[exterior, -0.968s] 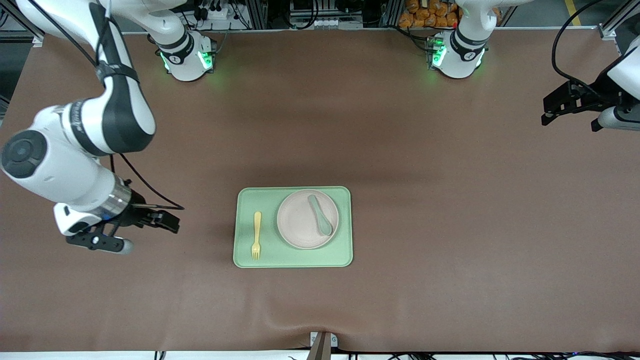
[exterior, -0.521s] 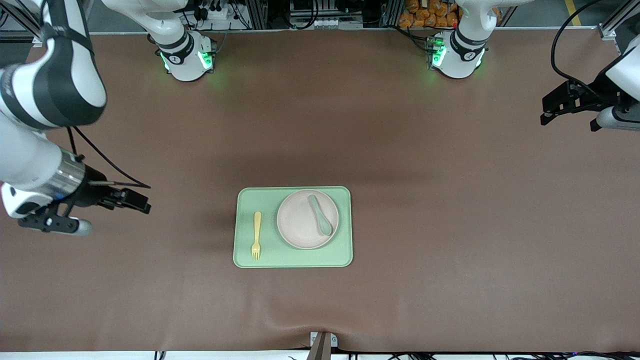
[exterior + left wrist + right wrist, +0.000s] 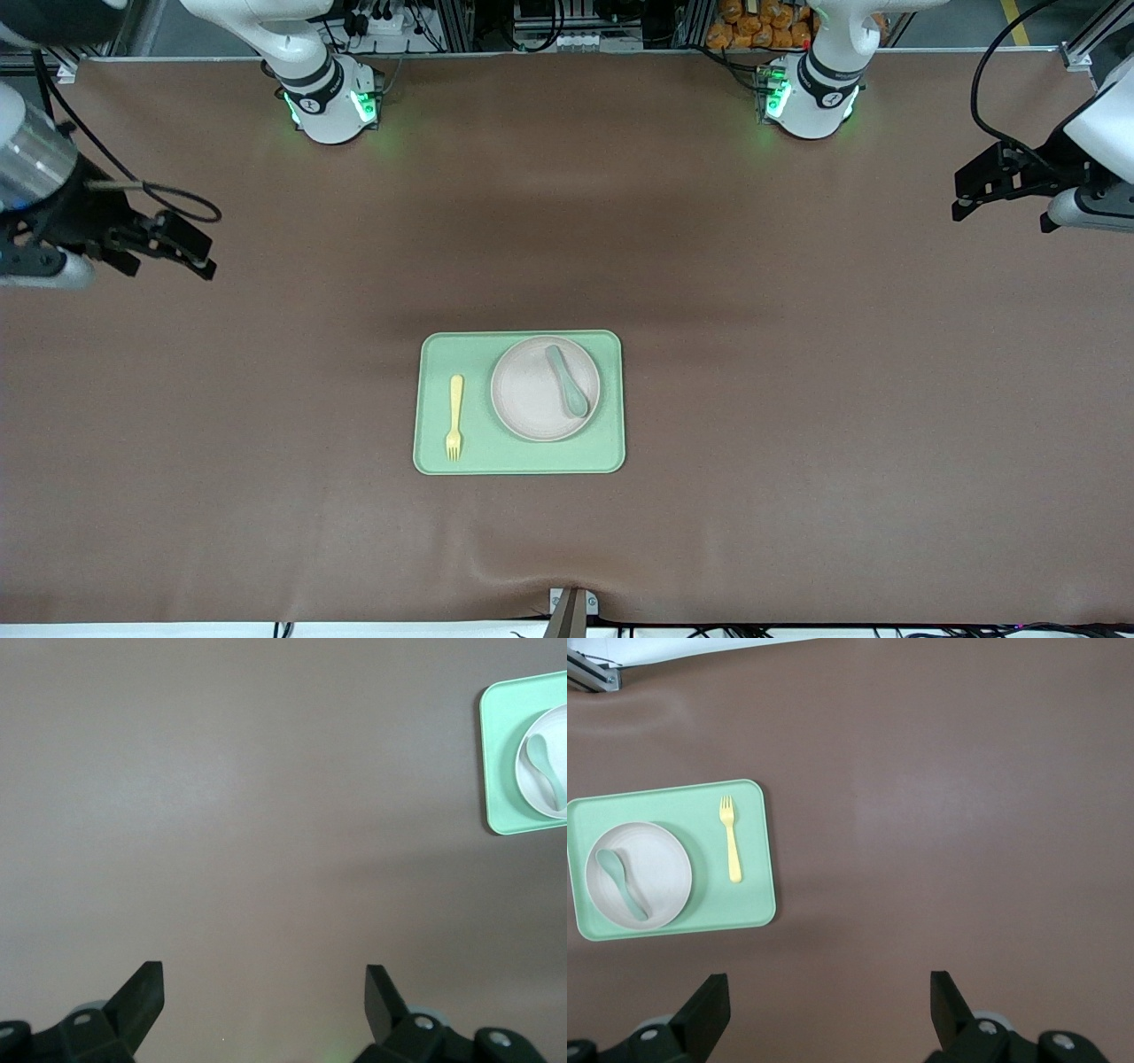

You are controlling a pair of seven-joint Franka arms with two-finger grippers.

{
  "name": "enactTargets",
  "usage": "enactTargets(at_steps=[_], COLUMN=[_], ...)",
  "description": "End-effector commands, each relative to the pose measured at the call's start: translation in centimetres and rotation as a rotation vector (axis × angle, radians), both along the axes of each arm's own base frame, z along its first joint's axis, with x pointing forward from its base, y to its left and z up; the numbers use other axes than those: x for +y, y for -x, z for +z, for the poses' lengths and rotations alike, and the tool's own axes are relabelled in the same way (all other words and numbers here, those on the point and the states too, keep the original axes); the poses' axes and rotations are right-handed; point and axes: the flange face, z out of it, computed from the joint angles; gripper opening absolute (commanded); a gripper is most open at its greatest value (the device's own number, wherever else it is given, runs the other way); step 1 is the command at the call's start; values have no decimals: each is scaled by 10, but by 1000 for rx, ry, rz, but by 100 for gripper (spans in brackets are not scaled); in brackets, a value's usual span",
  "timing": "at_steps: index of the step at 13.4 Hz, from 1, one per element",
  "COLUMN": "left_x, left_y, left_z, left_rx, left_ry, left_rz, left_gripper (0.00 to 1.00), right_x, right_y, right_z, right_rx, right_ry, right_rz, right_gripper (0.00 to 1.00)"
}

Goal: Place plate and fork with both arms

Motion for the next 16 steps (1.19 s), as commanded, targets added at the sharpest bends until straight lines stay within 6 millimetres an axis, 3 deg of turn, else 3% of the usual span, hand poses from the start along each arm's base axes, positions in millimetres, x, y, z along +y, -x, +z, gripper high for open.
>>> enactTargets(at_steps=[1, 3, 6, 8, 11, 16], left_x=[6, 6, 6, 6, 6, 5], left_y=[4, 3, 3, 3, 3, 3], left_z=[4, 3, 3, 3, 3, 2], left_rx=[3, 3, 3, 3, 3, 5], left_ry=[-1, -1, 1, 1, 3, 3], left_rz=[1, 2, 4, 11, 25, 27], left_gripper=[100, 100, 100, 100, 100, 100], right_x=[-16, -15, -25, -31, -57, -61], right_y=[35, 39, 27, 23, 16, 15], right_z=[10, 20, 7, 9, 4, 2], right_rx=[-18, -37, -17, -24, -21, -21], right_ry=[26, 26, 34, 35, 27, 27], right_rz=[57, 62, 47, 45, 68, 65], right_gripper=[100, 100, 100, 100, 100, 100])
